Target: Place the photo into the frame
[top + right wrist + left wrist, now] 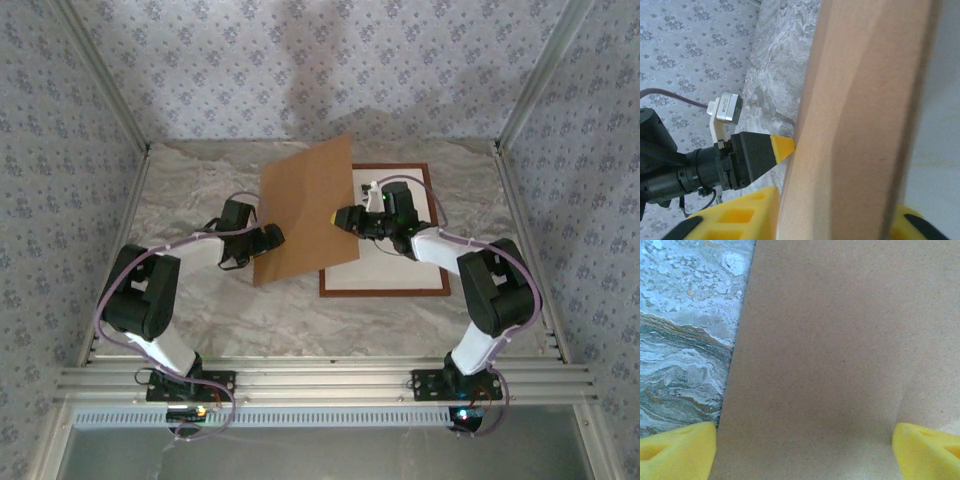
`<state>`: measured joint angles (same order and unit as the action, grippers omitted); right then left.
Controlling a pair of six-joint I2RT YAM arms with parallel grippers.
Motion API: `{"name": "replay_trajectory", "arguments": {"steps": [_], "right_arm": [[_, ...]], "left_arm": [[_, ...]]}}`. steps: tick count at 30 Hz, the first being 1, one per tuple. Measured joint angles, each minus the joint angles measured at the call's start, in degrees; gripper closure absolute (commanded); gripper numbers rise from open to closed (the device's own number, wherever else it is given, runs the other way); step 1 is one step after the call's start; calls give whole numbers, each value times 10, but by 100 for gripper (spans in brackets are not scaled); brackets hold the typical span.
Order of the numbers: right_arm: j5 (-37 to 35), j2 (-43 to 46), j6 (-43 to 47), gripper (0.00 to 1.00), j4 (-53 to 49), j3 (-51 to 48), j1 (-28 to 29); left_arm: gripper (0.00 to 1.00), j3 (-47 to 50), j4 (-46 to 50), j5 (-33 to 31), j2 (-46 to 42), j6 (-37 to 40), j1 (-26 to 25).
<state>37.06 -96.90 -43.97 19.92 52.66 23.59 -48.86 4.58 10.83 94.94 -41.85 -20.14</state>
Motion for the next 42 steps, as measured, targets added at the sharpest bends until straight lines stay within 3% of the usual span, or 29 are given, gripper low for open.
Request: {"name": "replay_trajectory", "arguments": {"steps": [4, 19, 25, 32, 37, 42], "right_arm": [[-3, -1, -8, 100, -13, 5, -2], [43, 54, 10, 100, -102, 14, -51], [40, 147, 50, 100, -195, 14, -146], [17, 288, 85, 100, -298, 17, -293], [5, 356, 90, 100, -332, 18, -384], [9, 386, 89, 100, -349, 17, -440]], "left_arm": [[8, 0, 2, 1, -1, 0, 2], [4, -78, 99, -6, -69, 48, 1], [5, -93, 112, -17, -76, 63, -7], [12, -132, 125, -31, -6, 73, -69], [27, -202, 146, -40, 73, 86, -121], [39, -284, 166, -47, 153, 90, -155]]}}
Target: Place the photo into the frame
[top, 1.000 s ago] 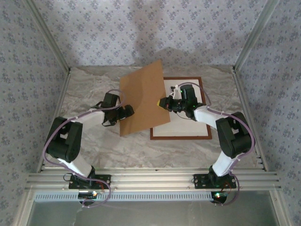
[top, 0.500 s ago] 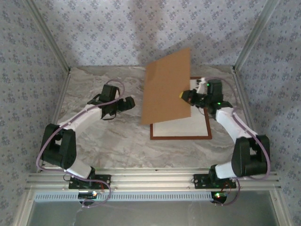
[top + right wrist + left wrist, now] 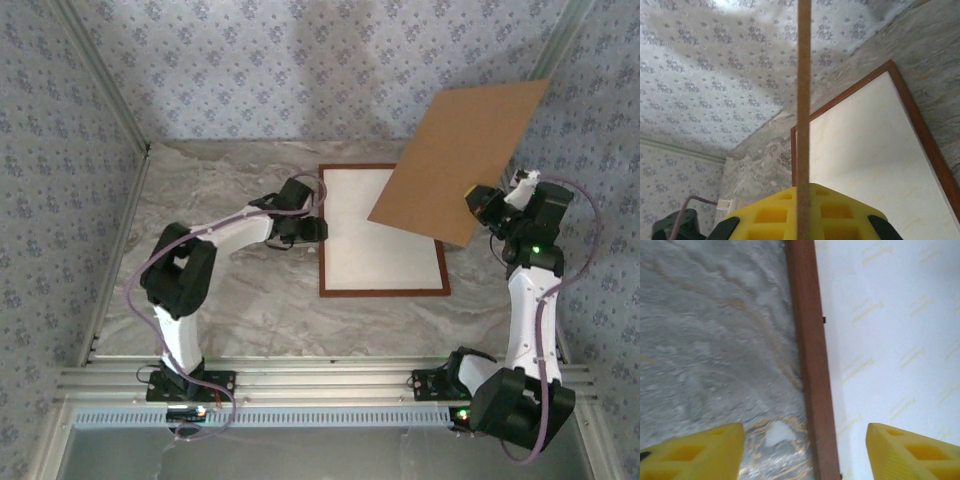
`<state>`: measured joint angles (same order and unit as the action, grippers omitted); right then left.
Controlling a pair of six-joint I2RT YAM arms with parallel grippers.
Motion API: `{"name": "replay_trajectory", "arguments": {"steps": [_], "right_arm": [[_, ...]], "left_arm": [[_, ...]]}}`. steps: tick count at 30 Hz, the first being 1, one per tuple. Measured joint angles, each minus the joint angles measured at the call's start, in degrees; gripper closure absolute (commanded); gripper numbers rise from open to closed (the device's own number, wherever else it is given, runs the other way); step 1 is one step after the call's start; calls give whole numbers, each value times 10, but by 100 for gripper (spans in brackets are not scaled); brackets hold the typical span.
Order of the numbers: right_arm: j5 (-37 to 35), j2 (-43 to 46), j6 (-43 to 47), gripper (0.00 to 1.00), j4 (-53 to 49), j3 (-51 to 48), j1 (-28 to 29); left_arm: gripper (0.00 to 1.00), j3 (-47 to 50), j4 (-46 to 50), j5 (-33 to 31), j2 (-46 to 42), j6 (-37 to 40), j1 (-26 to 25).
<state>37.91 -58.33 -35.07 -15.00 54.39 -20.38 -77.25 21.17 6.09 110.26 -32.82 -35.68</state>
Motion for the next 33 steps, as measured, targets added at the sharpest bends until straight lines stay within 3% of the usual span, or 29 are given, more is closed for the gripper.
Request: {"name": "replay_trajectory", "arguments": {"steps": [8, 18, 24, 33], "right_arm": [[18, 10, 0, 100, -3, -14, -26], [35, 11, 0, 100, -2, -21, -27], [45, 11, 0, 100, -2, -22, -27], [50, 9, -7, 100, 13, -38, -11]], "left_arm": [[52, -65, 33, -10, 82, -4, -20], [80, -72, 43, -29, 89, -10, -22], [81, -27, 17, -31, 62, -20, -1], [82, 93, 11, -32, -28, -22, 89]]}}
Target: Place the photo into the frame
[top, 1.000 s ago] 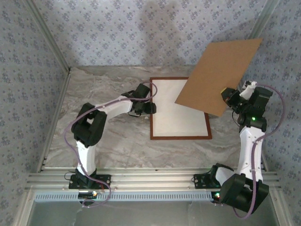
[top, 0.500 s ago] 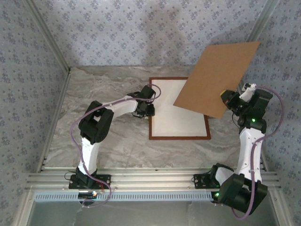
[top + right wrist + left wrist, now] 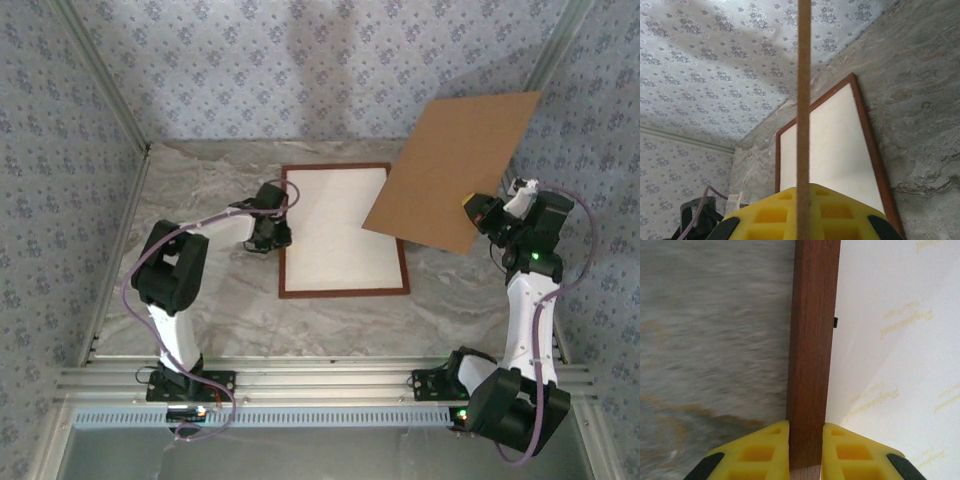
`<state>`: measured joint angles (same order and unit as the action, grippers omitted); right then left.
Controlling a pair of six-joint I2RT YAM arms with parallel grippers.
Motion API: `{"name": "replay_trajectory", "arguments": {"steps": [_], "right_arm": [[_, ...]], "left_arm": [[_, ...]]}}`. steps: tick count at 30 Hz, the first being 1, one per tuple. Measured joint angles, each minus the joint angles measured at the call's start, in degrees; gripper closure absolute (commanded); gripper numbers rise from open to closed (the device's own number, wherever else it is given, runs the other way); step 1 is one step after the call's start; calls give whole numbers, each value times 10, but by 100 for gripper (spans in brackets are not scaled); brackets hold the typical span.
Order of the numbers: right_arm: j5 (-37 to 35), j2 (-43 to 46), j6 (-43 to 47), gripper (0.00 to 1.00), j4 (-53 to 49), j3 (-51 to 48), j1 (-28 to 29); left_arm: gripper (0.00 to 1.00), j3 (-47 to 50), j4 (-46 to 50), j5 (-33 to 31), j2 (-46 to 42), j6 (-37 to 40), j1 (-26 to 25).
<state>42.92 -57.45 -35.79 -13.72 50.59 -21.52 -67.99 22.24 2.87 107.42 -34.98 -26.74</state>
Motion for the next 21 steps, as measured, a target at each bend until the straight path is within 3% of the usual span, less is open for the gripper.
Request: {"name": "replay_trajectory", "arguments": {"steps": [7, 10, 17, 21], "right_arm": [[0, -21, -8, 100, 17, 0, 31], [0, -30, -10, 100, 23, 0, 46], [-3, -58, -19, 100, 54, 0, 103], [-2, -88, -22, 100, 85, 0, 155]], "left_arm": [[80, 65, -13, -4, -49, -3, 42], [74, 72, -15, -1, -54, -1, 50], [36, 73, -12, 11, -55, 14, 63], [26, 73, -7, 28, -73, 16, 80]]}}
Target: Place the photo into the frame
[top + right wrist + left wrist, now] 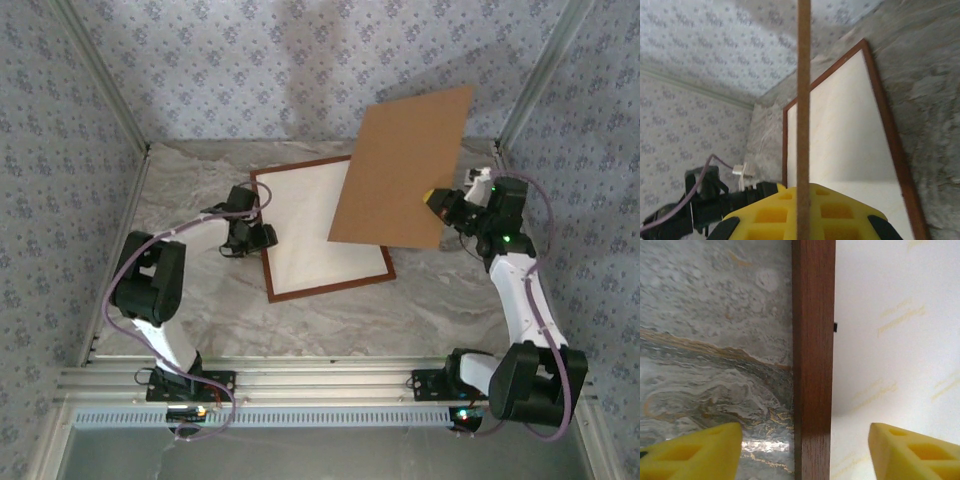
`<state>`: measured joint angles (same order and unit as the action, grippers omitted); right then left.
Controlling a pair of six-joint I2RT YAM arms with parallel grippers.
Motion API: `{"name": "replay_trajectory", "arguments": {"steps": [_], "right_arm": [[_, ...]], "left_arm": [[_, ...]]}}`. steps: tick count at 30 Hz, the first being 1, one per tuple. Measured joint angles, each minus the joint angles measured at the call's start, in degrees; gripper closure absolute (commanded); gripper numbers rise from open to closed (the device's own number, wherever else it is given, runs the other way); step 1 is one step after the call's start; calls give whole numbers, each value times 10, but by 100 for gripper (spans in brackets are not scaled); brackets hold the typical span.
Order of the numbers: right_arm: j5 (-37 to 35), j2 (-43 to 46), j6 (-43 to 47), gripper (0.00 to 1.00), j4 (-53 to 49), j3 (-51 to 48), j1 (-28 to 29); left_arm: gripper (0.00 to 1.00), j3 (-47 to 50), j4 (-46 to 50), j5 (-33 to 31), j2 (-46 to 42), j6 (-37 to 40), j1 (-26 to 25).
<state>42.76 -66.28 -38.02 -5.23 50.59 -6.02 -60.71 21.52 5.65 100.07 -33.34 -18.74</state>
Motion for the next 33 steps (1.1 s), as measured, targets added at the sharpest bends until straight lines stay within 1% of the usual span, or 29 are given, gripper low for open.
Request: {"name": "replay_trajectory", "arguments": {"steps": [2, 3, 4, 5, 8, 12, 15, 18, 22, 26, 33], "right_arm": [[3, -17, -1, 100, 14, 0, 25], [6, -28, -1, 100, 23, 0, 38], [10, -37, 0, 100, 30, 0, 48], [15, -47, 0, 100, 38, 0, 60], [28, -80, 1, 100, 59, 0, 91], [44, -126, 8, 100, 79, 3, 132], [56, -156, 11, 100, 100, 3, 157], [72, -185, 14, 100, 125, 4, 176], [107, -234, 14, 100, 138, 26, 183], [138, -290, 15, 100, 135, 72, 177], [163, -360, 15, 100, 130, 135, 175]], "left_arm": [[20, 0, 2, 6, -19, 1, 10], [10, 0, 4, 9, -31, 2, 16], [3, 0, 4, 10, -44, 4, 21], [1, 1, 3, 12, -58, 3, 27], [1, 17, -10, 21, -99, -3, 48], [1, 71, -38, 42, -147, -22, 90], [2, 110, -52, 58, -167, -38, 116], [1, 130, -58, 75, -174, -48, 127], [1, 147, -76, 96, -178, -58, 129], [2, 160, -88, 107, -183, -65, 129], [1, 176, -104, 111, -200, -75, 139]]}}
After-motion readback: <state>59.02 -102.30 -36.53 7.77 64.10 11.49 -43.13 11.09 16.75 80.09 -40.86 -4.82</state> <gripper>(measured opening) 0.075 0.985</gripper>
